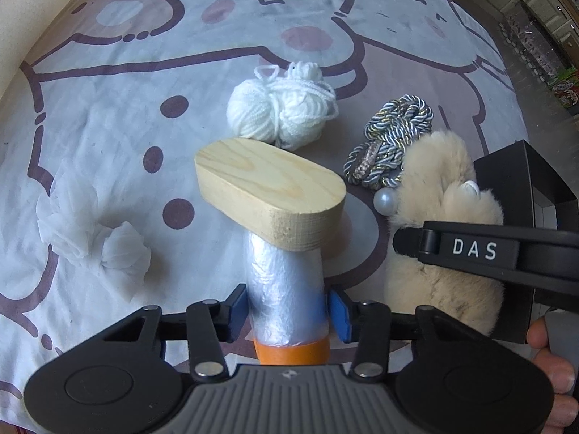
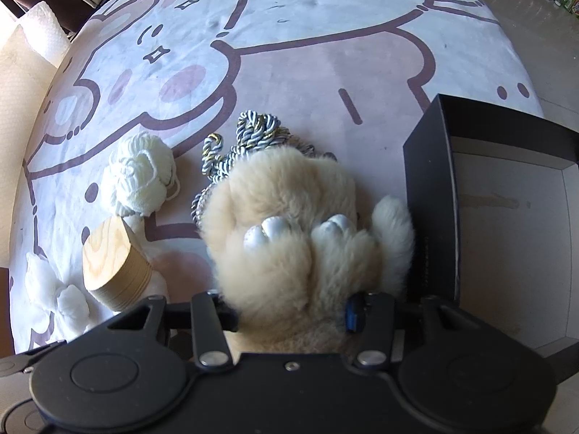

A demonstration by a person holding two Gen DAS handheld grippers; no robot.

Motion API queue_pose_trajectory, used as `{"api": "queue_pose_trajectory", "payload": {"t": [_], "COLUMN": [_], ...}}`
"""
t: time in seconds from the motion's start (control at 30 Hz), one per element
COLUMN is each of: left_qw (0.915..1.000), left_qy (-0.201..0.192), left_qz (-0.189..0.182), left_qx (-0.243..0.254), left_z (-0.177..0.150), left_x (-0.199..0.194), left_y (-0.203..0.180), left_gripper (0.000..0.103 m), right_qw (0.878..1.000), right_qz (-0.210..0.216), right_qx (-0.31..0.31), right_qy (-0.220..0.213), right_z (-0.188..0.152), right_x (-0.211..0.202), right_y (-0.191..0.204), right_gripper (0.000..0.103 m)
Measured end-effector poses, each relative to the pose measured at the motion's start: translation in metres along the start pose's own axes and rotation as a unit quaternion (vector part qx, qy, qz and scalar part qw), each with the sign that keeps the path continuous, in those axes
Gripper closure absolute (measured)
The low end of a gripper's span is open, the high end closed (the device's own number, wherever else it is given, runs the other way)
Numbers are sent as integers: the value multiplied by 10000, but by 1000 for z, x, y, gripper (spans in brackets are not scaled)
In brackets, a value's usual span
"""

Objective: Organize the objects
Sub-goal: 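Lift the plush paw with the right gripper while the left gripper lifts the plastic roll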

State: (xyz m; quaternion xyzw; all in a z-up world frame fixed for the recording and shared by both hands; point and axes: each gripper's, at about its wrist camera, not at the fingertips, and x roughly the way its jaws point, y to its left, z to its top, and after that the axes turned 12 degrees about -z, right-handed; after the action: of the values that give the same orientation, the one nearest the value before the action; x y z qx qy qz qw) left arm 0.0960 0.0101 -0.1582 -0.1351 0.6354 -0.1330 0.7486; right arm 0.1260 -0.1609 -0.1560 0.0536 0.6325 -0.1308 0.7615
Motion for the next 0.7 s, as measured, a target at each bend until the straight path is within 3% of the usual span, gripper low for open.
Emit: {"api": "queue_pose_trajectory", "payload": {"t": [0.2,0.4,0.7], "left_qw": [10000,9999,9988], "left_qy": [16,-23,61], "left_qz": [-3,1,390], "left_qx": [69,98,281], "left_z": [0,1,-6], "left_x": [-2,-8,-20], "left_y": [-1,-1,14], "left_gripper": [60,60,61], "right_qw": [9999,9998,9968], "right_qz": [88,187,452], "right_qx": [93,64,-593], "right_qy": [-25,-19,290], "right_z": [0,-1,-22], "right_x": [5,3,-8], "right_y": [-3,-5,24], "right_gripper": [46,55,57]}}
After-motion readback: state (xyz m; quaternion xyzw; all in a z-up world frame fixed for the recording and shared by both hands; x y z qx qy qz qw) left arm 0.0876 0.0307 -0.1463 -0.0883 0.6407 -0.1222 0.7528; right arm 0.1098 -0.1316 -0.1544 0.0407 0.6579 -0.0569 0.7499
